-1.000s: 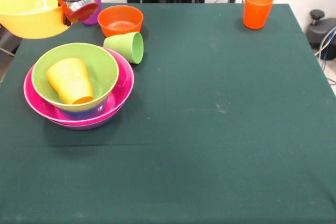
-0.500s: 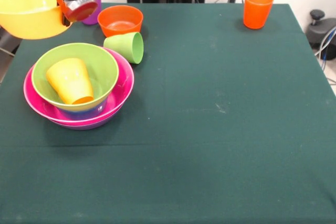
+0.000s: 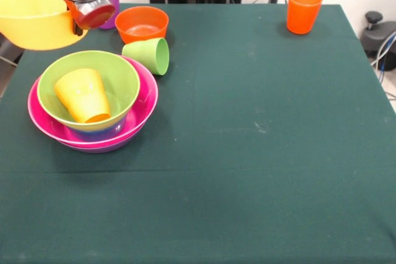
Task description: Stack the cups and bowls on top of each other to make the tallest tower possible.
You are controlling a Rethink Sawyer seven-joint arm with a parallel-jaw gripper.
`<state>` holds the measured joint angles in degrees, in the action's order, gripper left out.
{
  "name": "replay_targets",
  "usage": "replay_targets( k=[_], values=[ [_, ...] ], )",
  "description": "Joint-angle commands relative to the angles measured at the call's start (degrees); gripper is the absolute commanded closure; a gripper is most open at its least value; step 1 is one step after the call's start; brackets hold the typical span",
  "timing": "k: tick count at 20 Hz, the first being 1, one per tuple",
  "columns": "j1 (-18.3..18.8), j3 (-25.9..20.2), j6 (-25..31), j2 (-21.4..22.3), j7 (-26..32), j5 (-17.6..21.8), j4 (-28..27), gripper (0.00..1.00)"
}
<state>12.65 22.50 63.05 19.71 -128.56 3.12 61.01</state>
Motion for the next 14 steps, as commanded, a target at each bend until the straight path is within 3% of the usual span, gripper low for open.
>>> replay_targets(
  k=[1, 14],
  values=[
    [-2.6, -2.9, 7.0, -1.9, -8.9, -1.5, -3.5, 1.0],
    [-1.5, -1.9, 8.4, -3.7, -9.3, -3.9, -5.7, 1.0]
  ],
)
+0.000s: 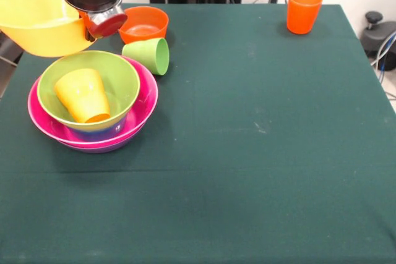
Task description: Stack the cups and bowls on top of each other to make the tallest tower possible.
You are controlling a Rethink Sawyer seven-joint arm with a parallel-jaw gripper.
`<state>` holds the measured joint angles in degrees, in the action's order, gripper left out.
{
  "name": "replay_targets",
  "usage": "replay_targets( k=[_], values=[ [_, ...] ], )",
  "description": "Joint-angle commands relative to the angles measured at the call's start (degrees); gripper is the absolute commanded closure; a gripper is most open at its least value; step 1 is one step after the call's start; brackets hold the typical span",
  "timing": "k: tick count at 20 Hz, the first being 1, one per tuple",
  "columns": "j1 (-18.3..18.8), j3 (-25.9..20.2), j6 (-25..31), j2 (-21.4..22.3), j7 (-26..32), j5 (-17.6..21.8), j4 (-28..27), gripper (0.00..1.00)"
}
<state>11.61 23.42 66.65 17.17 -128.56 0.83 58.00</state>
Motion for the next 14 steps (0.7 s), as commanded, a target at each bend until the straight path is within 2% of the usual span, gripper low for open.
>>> replay_targets(
  k=[1, 7, 14],
  values=[
    [-0.6, -2.7, 5.0, -1.0, -9.7, -1.9, -2.3, 1.0],
    [-2.1, -1.3, 5.8, 0.5, -8.9, -1.9, -1.7, 1.0],
    [-2.4, -1.0, 5.3, -0.8, -9.7, -2.8, -2.6, 1.0]
  ],
)
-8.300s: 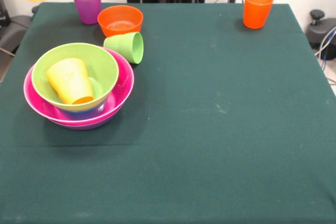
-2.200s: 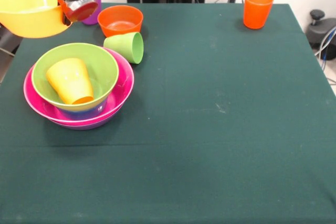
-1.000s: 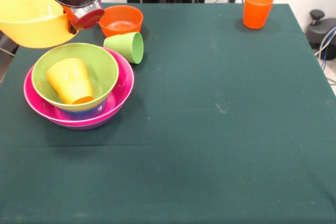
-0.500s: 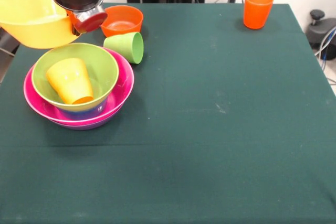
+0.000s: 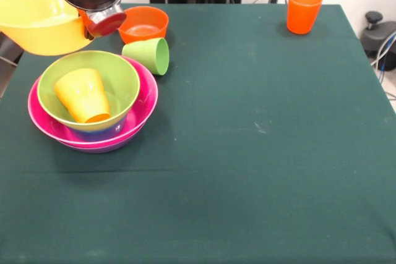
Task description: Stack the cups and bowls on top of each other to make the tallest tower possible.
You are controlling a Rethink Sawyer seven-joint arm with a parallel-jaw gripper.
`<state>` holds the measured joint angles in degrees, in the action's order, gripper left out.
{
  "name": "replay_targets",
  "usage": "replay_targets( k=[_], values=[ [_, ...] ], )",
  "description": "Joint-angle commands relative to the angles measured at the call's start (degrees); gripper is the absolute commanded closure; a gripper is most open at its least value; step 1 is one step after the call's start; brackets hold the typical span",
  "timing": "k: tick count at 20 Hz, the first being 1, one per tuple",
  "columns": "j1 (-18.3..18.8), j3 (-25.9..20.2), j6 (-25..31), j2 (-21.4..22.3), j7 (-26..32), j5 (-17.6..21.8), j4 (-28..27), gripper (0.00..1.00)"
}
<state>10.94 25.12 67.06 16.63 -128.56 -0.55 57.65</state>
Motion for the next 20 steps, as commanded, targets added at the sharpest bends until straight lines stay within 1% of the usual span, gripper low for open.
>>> replay_targets(
  k=[1, 7, 11, 20],
  values=[
    [-1.9, -2.6, 5.4, -0.3, -10.0, -1.7, -2.5, 1.0],
    [-2.5, -1.9, 6.5, -1.1, -10.4, -2.5, -3.5, 1.0],
    [-2.3, -1.5, 7.2, -2.3, -10.3, -2.7, -5.5, 1.0],
    [-2.1, -1.0, 8.8, -4.4, -11.2, -4.8, -8.3, 1.0]
  ],
)
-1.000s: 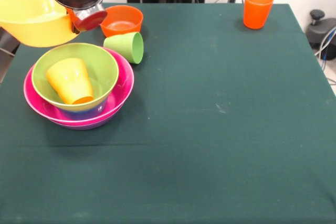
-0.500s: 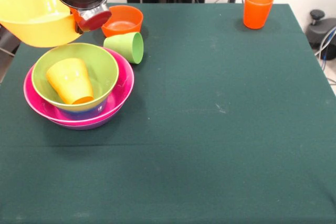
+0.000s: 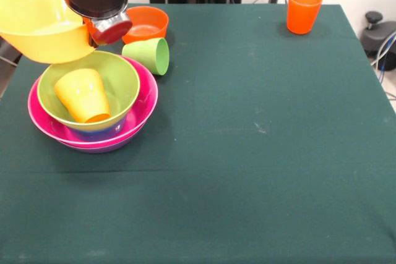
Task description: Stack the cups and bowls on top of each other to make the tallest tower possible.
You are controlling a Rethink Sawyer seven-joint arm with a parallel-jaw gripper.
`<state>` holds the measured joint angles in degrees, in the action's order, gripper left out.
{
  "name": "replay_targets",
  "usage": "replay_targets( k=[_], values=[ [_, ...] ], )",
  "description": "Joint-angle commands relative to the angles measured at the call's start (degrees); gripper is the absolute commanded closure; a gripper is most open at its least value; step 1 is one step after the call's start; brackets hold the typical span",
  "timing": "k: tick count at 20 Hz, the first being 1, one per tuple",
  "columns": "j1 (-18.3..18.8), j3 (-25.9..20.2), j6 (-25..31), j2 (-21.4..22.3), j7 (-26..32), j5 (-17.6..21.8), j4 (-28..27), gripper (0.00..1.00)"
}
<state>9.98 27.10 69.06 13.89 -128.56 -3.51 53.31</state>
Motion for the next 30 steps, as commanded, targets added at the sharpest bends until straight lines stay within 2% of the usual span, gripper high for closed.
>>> replay_targets(
  k=[1, 11, 30],
  values=[
    [-1.1, -3.0, 6.9, -1.7, -11.1, -2.1, -4.1, 1.0],
    [-1.9, -1.7, 9.3, -3.8, -12.4, -3.8, -7.4, 1.0],
    [-2.7, 0.4, 10.2, -5.5, -10.9, -5.5, -9.8, 1.0]
  ],
)
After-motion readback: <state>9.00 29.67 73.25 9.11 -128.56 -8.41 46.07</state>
